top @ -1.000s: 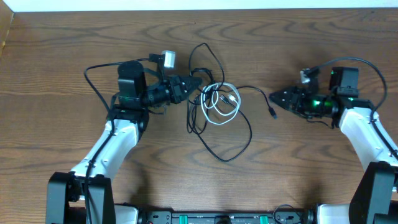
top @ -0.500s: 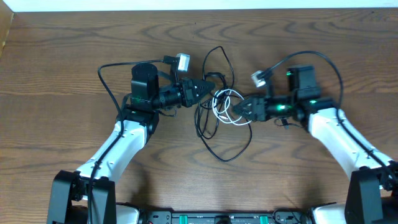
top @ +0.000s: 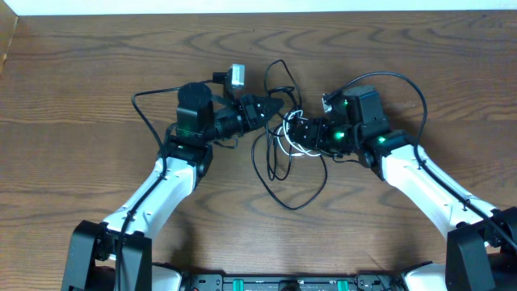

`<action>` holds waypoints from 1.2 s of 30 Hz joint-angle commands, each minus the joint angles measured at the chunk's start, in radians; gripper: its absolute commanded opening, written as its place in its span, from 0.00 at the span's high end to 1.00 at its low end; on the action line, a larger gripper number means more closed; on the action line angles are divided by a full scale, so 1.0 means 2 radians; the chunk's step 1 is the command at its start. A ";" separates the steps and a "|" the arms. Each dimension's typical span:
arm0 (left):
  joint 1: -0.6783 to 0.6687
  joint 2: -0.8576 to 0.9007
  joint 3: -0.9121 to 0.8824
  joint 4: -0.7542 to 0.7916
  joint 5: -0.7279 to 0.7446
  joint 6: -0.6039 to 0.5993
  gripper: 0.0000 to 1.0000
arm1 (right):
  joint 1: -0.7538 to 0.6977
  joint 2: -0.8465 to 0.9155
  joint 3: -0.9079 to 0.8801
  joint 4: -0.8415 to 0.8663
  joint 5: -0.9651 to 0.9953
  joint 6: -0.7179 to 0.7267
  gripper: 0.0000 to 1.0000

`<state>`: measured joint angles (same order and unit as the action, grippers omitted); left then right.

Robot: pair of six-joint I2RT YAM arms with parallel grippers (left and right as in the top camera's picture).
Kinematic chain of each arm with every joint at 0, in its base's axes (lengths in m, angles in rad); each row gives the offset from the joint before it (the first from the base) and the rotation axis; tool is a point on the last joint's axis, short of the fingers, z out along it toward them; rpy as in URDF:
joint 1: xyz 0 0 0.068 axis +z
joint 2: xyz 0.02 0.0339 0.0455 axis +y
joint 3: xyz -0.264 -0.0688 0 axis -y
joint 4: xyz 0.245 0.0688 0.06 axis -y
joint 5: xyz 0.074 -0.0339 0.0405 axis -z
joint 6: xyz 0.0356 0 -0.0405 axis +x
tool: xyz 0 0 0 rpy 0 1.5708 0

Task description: Untangle cables

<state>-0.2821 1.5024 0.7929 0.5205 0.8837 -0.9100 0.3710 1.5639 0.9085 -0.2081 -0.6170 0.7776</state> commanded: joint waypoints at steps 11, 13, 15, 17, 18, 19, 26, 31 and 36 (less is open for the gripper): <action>-0.010 -0.007 0.008 0.152 0.017 -0.064 0.92 | 0.031 0.000 0.000 -0.053 0.100 0.116 0.64; -0.010 -0.007 0.008 0.168 0.026 -0.074 0.93 | 0.031 0.000 0.000 -0.053 0.100 0.115 0.72; -0.010 -0.007 0.008 0.170 0.027 -0.083 0.92 | 0.031 0.000 0.000 -0.056 0.100 0.114 0.75; -0.010 -0.007 0.008 0.169 0.027 -0.083 0.92 | 0.031 0.000 0.000 -0.056 0.100 0.105 0.83; -0.010 -0.007 0.008 0.170 0.027 -0.083 0.92 | 0.031 0.000 0.000 -0.056 0.102 0.096 0.85; -0.008 -0.007 0.008 0.173 0.027 -0.083 0.92 | 0.031 0.000 0.000 -0.061 0.108 0.085 0.86; 0.050 -0.008 0.008 0.279 0.027 -0.107 0.92 | 0.016 0.000 0.000 -0.189 0.237 0.048 0.99; 0.112 -0.008 0.008 0.293 0.037 -0.128 0.92 | -0.028 0.000 0.000 -0.251 0.320 0.028 0.99; 0.156 -0.008 0.008 0.292 0.085 -0.128 0.92 | -0.101 0.000 0.000 -0.265 0.356 -0.008 0.99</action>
<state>-0.0460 1.5085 0.7742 1.0649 1.0801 -1.1568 0.2676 1.5501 0.9421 -0.6876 -0.1425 0.8265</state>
